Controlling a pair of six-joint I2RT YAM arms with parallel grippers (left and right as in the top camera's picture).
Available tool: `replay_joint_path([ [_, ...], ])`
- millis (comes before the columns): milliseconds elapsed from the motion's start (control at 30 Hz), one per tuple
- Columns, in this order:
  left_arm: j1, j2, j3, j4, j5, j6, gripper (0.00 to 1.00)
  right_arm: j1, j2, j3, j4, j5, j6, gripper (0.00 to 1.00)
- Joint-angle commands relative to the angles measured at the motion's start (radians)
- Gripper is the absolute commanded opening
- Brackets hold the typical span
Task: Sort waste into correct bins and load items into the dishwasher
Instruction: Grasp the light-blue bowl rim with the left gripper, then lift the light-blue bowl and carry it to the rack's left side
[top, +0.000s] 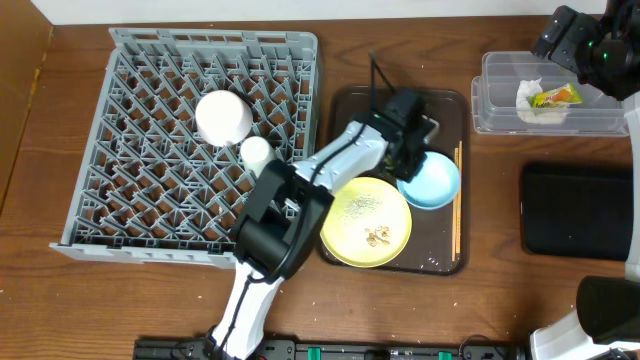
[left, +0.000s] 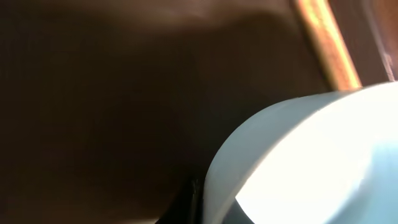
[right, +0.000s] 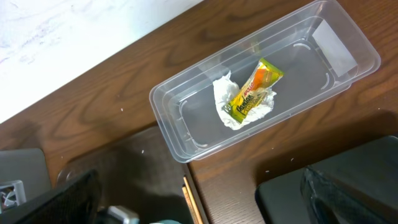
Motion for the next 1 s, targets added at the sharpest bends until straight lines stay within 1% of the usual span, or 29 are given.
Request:
replay_joint_path([
  [0, 0.076, -0.111, 0.025, 0.019, -0.014, -0.037, 0.08, -0.003, -0.001, 0.006, -0.002, 0.003, 0.0, 0.99],
  [133, 0.19, -0.19, 0.025, 0.043, -0.01, -0.114, 0.07, -0.003, -0.001, 0.006, -0.002, 0.003, 0.0, 0.99],
  [200, 0.257, -0.23, 0.025, 0.056, 0.023, -0.137, 0.07, -0.003, -0.001, 0.006, -0.002, 0.003, 0.0, 0.99],
  [333, 0.407, -0.318, 0.025, 0.072, 0.138, -0.139, 0.08, -0.003, -0.001, 0.006, -0.002, 0.003, 0.0, 0.99],
  [433, 0.52, -0.386, 0.025, 0.052, 0.121, -0.138, 0.07, -0.003, -0.001, 0.006, -0.002, 0.003, 0.0, 0.99],
  [500, 0.591, -0.423, 0.025, 0.022, 0.042, -0.138, 0.07, -0.003, -0.001, 0.006, -0.002, 0.003, 0.0, 0.99],
  [633, 0.731, -0.47, 0.025, -0.078, -0.228, -0.139, 0.07, -0.003, -0.001, 0.006, -0.002, 0.003, 0.0, 0.99],
  [767, 0.84, -0.465, 0.022, -0.198, -0.437, -0.138, 0.08, -0.003, -0.001, 0.006, -0.002, 0.003, 0.0, 0.99],
  [867, 0.894, -0.453, 0.014, -0.267, -0.551, -0.133, 0.07, -0.003, -0.001, 0.006, -0.002, 0.003, 0.0, 0.99],
  [967, 0.928, -0.44, 0.008, -0.323, -0.643, -0.095, 0.07, -0.003, -0.001, 0.006, -0.002, 0.003, 0.0, 0.99],
])
